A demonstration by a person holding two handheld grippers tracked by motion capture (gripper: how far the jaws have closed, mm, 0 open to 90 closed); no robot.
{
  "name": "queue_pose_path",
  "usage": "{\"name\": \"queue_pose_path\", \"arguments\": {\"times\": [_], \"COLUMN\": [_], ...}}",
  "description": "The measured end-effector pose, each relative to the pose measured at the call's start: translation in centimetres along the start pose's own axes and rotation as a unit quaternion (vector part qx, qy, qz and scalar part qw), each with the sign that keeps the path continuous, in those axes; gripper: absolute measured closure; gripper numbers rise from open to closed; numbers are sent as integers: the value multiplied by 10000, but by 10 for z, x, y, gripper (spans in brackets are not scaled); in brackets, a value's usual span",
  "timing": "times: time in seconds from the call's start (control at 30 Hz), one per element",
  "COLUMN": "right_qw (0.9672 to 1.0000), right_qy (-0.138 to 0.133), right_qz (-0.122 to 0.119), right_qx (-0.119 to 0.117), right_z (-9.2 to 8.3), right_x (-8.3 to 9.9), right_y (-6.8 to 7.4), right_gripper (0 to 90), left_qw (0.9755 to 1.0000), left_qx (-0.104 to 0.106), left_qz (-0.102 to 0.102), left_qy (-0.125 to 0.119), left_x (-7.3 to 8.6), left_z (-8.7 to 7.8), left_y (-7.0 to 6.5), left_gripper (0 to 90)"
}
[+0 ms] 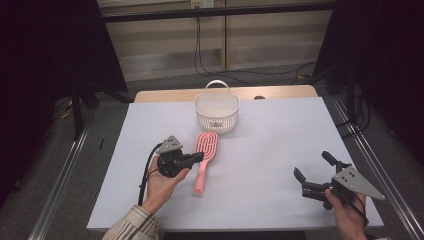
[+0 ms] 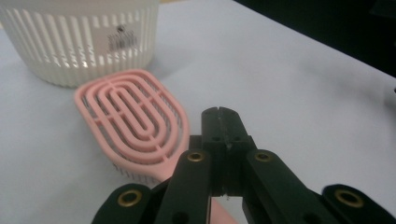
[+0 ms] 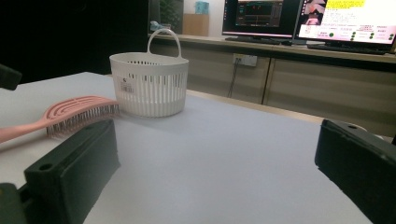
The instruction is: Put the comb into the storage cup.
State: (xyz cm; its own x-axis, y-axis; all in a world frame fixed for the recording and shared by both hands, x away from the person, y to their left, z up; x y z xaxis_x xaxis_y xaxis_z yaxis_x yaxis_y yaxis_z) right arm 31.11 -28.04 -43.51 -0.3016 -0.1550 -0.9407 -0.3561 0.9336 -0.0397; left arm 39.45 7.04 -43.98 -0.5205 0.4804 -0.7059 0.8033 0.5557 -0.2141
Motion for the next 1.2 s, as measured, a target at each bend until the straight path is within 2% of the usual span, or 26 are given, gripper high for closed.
{"name": "queue_pose_path", "arguments": {"times": [0.13, 0.23, 0.33, 0.6, 0.73, 0.8, 0.87, 1.03, 1.13, 1.2], "right_qw": [10000, 10000, 10000, 10000, 10000, 10000, 10000, 10000, 10000, 10000], "right_qy": [9, 13, 10, 19, 13, 10, 20, 19, 20, 16], "right_qz": [11, 10, 1, -12, -20, 23, 34, 7, -6, -14], "right_qx": [-11, -11, -14, 2, 58, 59, 60, 24, 21, 28], "right_z": [0, 0, 0, 1, 0, 0, 0, 1, 0, 0], "right_x": [0, 0, 0, 0, 0, 0, 0, 0, 1, 0], "right_y": [0, 0, 0, 1, -1, -1, -1, 0, 0, 0], "right_gripper": [0, 0, 0, 0, 0, 0, 0, 0, 0, 0], "left_qw": [9998, 9995, 9986, 9969, 9958, 9950, 9940, 9928, 9907, 9902], "left_qx": [-58, -77, -285, -50, -35, -167, -75, -14, -21, 22], "left_qz": [149, 54, -54, -95, -105, 19, -23, 20, 12, -20], "left_qy": [124, 299, 450, 775, 910, 985, 1094, 1198, 1362, 1397], "left_x": [3, 7, 11, 16, 17, 18, 21, 23, 26, 27], "left_z": [3, 7, 9, 19, 26, 30, 33, 37, 41, 41], "left_y": [-5, -5, -3, -7, -9, -10, -11, -15, -16, -15], "left_gripper": [900, 900, 900, 900, 900, 900, 900, 900, 900, 900]}}
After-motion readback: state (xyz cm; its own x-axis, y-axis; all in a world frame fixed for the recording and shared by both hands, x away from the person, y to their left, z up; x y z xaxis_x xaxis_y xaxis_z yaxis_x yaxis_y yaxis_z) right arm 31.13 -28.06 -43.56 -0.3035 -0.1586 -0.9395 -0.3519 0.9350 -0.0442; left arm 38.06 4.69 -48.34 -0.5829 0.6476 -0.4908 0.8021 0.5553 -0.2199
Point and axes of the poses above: each handheld gripper's, and its own axes: z roughly forward along the jaws, x roughly out of its underside, y roughly to its left, the point moved 7 cm from there along z, roughly forward along the jaws, and after that the axes turned 14 degrees about y, right-handed, at the moved point
